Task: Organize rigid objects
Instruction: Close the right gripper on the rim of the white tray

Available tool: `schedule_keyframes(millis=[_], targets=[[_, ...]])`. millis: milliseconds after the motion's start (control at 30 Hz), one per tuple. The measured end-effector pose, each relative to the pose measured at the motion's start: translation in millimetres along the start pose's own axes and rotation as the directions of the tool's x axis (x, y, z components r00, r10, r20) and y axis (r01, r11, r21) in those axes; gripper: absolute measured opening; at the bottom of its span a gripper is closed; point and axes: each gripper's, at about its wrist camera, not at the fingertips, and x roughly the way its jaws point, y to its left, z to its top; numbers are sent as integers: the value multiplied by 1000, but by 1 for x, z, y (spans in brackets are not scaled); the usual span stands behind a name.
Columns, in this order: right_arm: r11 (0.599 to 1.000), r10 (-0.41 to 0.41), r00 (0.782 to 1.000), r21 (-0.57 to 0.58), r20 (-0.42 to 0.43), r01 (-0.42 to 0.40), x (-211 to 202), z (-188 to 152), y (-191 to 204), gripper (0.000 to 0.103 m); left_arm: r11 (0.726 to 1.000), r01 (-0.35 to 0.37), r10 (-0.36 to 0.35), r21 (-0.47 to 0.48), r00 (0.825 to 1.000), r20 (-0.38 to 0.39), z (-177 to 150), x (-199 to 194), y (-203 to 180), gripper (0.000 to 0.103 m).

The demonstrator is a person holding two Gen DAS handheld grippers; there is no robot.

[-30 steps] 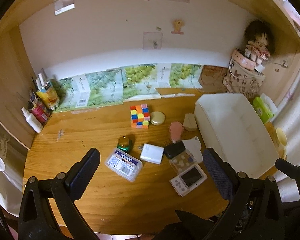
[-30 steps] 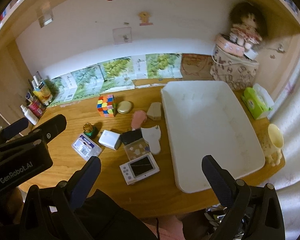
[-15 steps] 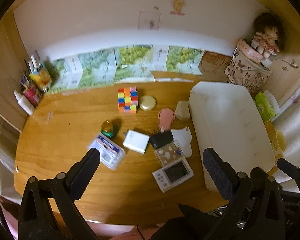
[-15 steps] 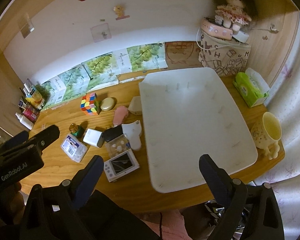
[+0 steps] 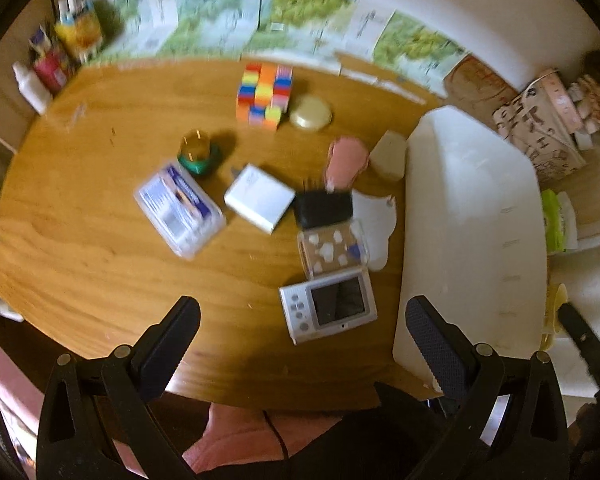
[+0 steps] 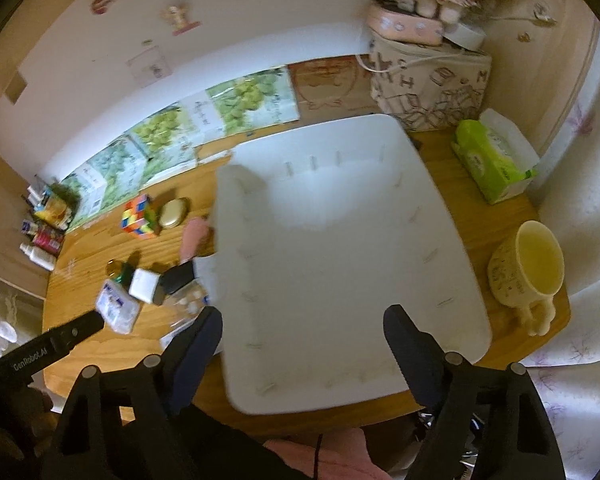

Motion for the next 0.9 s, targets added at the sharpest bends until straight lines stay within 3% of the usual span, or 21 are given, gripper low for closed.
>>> schedule_keyframes(millis=[233, 400, 700, 900], targets=[[998, -52, 998, 30, -33, 53, 23, 23, -46, 73, 997, -4, -6, -80, 992, -129, -1, 34, 2, 102], [995, -78, 993, 49, -86, 82, 40, 30, -74, 72, 992, -44, 16, -120, 975, -223, -6, 56, 2, 102], [994, -78, 981, 65, -180, 91, 67, 31, -104, 61, 987, -54, 9, -152, 960, -280, -8, 77, -2, 102], [992, -18, 968, 114, -251, 48, 84, 29, -124, 39, 982, -49, -13, -183, 947, -322, -8, 99, -5, 102]])
